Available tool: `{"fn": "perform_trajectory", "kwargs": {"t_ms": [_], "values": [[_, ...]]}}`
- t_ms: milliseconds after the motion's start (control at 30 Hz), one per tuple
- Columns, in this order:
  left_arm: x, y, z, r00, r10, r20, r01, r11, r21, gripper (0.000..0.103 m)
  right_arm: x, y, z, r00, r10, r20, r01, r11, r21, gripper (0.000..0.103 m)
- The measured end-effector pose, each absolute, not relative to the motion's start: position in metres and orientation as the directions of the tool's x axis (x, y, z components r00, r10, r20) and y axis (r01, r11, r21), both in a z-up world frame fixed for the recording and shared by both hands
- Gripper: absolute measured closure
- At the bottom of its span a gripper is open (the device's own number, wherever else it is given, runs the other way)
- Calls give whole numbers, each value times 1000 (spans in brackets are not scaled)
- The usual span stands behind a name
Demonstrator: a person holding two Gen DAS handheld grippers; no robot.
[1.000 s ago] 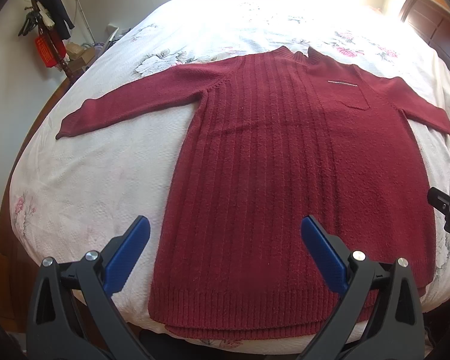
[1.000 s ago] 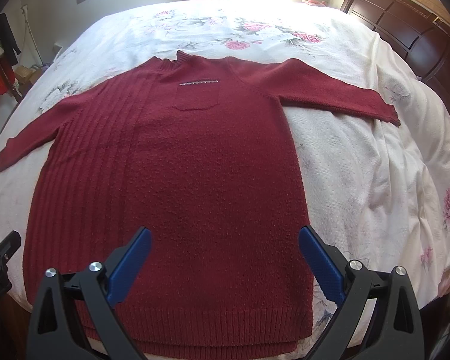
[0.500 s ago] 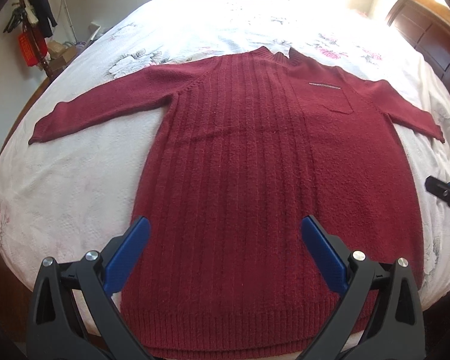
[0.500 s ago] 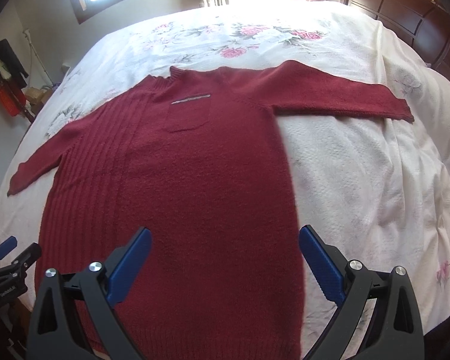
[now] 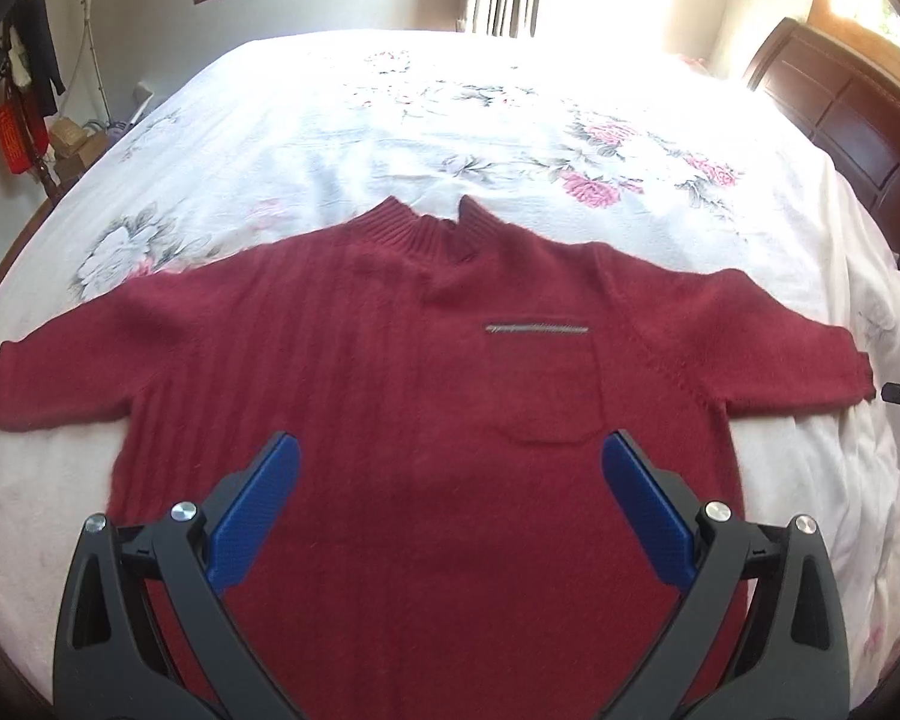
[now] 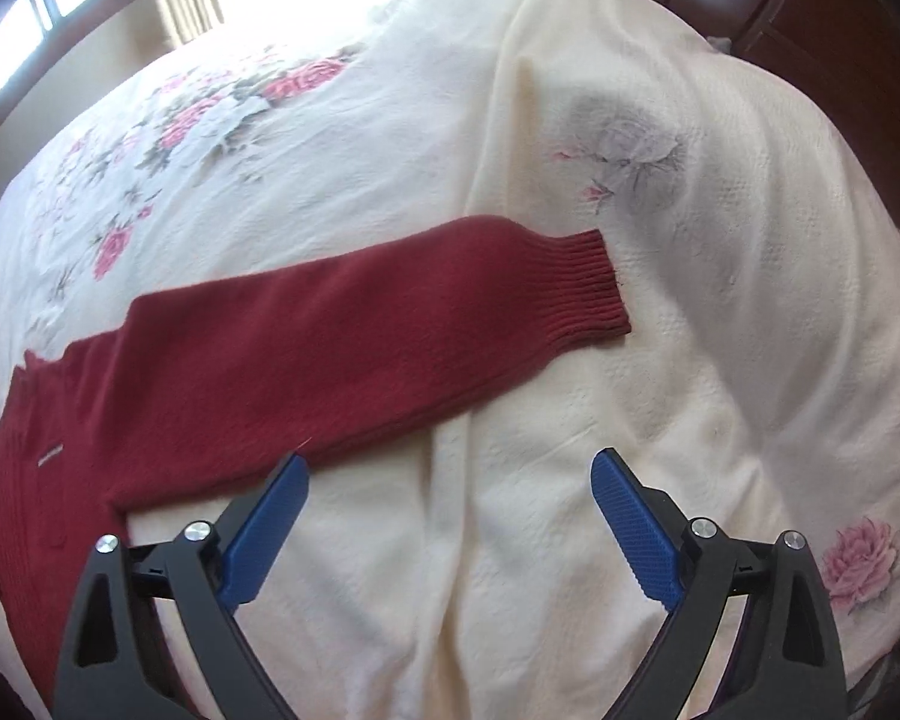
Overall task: Fold small clothes
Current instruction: 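Move the right tool to the sweater's sleeve cuff and grasp it, then fold the held sleeve across the sweater body with the right tool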
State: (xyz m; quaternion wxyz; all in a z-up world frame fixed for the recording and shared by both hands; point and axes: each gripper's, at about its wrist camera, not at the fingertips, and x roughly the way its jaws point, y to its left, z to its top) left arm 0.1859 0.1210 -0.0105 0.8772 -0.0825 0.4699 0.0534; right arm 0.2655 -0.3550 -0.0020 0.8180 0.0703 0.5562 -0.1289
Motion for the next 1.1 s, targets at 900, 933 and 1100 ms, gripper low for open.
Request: {"fn": "perform_trajectory", "kwargs": {"t_ms": [900, 933, 1100], "values": [[234, 84, -59, 522, 83, -849, -169, 986, -7, 3, 308, -474, -61, 440, 65, -896, 328, 917, 227, 97], [232, 88, -57, 521, 82, -849, -171, 985, -9, 3, 304, -471, -53, 456, 69, -887, 315, 920, 234, 97], [219, 119, -50, 520, 111, -847, -206, 978, 2, 3, 288, -432, -14, 508, 142, -850, 203, 939, 278, 97]]}}
